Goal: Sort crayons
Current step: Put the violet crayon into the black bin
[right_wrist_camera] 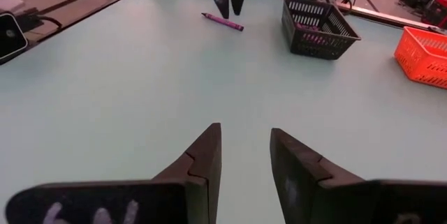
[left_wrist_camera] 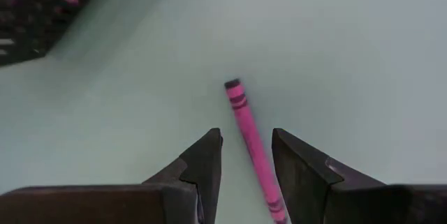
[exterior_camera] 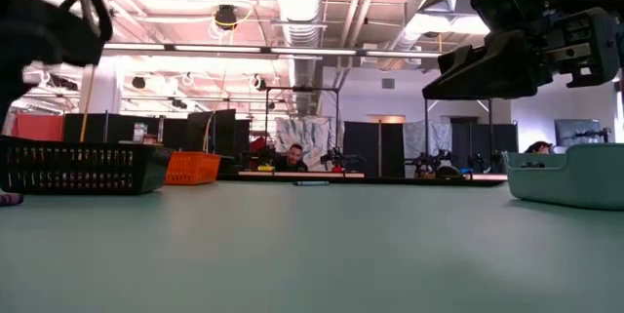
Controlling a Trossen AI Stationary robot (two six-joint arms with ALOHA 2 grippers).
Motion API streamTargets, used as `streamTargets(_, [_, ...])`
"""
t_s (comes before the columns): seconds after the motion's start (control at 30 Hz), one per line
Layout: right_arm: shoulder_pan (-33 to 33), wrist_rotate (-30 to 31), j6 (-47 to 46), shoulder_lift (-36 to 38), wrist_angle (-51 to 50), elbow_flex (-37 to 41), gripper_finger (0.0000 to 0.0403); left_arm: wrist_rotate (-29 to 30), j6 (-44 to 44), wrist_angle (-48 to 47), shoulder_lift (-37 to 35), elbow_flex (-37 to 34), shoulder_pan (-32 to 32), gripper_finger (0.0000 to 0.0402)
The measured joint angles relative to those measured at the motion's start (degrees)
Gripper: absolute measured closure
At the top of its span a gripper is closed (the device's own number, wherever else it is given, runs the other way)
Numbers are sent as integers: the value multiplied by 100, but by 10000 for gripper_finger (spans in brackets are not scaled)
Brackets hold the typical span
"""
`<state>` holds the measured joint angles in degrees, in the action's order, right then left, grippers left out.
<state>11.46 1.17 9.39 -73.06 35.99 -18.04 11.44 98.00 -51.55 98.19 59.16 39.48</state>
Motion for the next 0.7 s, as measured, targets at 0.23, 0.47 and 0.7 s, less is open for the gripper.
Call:
streamTargets(0.23, [0,2,0,0,-87,0,284,-292,-15,68,322,-5,-17,286])
streamTargets(0.47, [0,2,2,0,-110,0,284,-479,-206,570,276,-299,-17,320])
streamTargets(0.7, [0,4,2,0,-99,0,284,-349,-461,667,254,-370,-11,392])
